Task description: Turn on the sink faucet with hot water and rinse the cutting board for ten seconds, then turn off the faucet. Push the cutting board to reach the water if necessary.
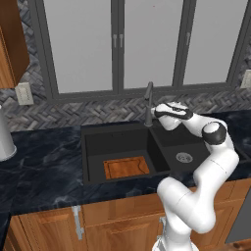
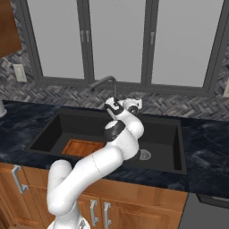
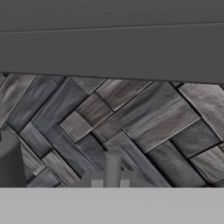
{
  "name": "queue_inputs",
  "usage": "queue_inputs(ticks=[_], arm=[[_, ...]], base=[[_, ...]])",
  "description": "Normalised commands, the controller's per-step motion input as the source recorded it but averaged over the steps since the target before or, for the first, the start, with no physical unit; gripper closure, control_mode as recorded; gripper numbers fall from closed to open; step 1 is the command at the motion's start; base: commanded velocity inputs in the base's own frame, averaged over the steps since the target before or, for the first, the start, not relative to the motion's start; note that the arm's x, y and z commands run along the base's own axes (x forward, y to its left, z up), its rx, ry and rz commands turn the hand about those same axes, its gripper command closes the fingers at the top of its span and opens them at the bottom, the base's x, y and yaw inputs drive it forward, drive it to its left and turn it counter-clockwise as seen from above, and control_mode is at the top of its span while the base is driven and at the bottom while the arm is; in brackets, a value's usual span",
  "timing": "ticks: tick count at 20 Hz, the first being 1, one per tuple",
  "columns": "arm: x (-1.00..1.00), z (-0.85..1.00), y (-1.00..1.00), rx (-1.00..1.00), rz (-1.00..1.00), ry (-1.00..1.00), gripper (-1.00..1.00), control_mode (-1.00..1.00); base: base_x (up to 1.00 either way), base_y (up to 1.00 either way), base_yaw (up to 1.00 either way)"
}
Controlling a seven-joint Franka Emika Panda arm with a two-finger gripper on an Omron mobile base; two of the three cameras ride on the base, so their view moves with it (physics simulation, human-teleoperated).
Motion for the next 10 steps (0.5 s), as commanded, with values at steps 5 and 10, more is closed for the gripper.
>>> queue_inputs(ticks=[5, 10], arm=[[0.00, 0.00, -0.05, 0.00, 0.00, 0.04, 1.00, -1.00], [0.00, 0.00, -0.31, 0.01, 0.00, 0.04, 1.00, -1.00]], base=[[0.00, 0.00, 0.00], [0.00, 0.00, 0.00]])
